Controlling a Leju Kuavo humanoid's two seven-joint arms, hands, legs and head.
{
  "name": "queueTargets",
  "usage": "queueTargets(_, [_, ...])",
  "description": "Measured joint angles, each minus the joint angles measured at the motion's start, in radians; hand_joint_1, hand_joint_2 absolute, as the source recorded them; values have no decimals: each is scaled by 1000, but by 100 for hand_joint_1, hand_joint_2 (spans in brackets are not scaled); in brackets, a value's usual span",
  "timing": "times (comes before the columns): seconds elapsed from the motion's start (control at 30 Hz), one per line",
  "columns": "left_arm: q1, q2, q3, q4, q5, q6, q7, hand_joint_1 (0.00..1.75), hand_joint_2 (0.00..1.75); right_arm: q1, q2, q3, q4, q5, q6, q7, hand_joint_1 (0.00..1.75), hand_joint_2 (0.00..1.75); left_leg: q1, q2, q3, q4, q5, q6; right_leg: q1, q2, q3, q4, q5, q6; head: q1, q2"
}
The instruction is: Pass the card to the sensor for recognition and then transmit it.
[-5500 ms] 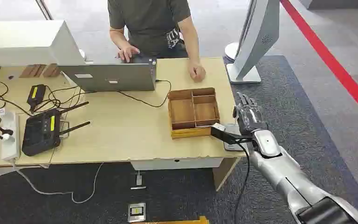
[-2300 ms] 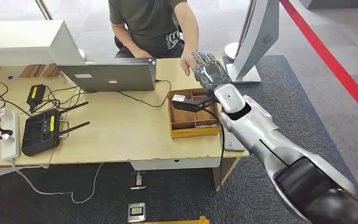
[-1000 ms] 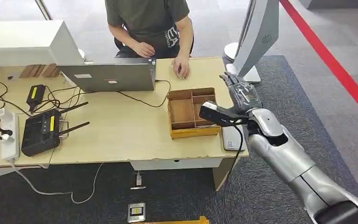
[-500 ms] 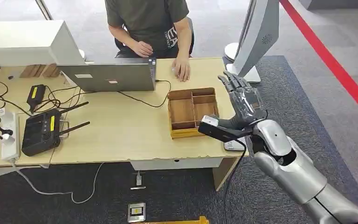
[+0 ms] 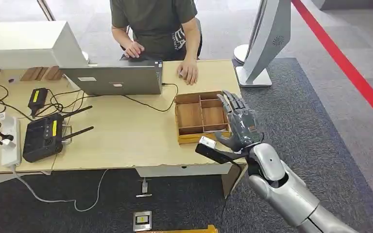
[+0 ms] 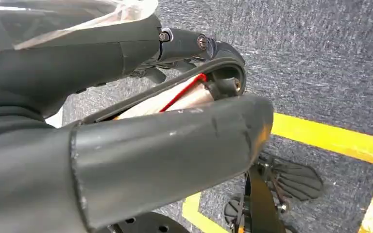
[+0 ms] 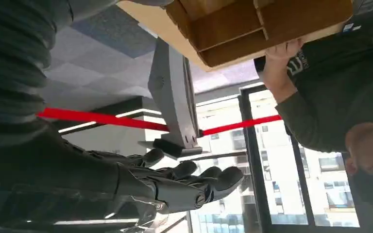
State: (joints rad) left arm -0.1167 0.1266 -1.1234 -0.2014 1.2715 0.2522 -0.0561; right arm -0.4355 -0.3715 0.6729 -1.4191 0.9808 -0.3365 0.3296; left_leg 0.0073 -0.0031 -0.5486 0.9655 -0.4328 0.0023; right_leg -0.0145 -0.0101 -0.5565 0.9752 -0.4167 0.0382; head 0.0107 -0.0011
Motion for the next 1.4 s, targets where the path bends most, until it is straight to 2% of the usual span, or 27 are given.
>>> queueTargets(0.43, [-2,-3,1,0,-10,2,-14,0,0,1,82,0,133,-13,1,-11,0,175,0,0,0,0,0,0,0,0,0,0,0,0,0,0])
queueTargets(1.17, [-2,-4,0,0,-27,-2,11,0,0,-12,151,-22,304,66,-11,-10,0,175,0,0,0,0,0,0,0,0,0,0,0,0,0,0])
queueTargets(1.4, [-2,-4,0,0,-35,-10,7,0,0,-21,166,-32,353,97,-86,-13,0,175,0,0,0,0,0,0,0,0,0,0,0,0,0,0])
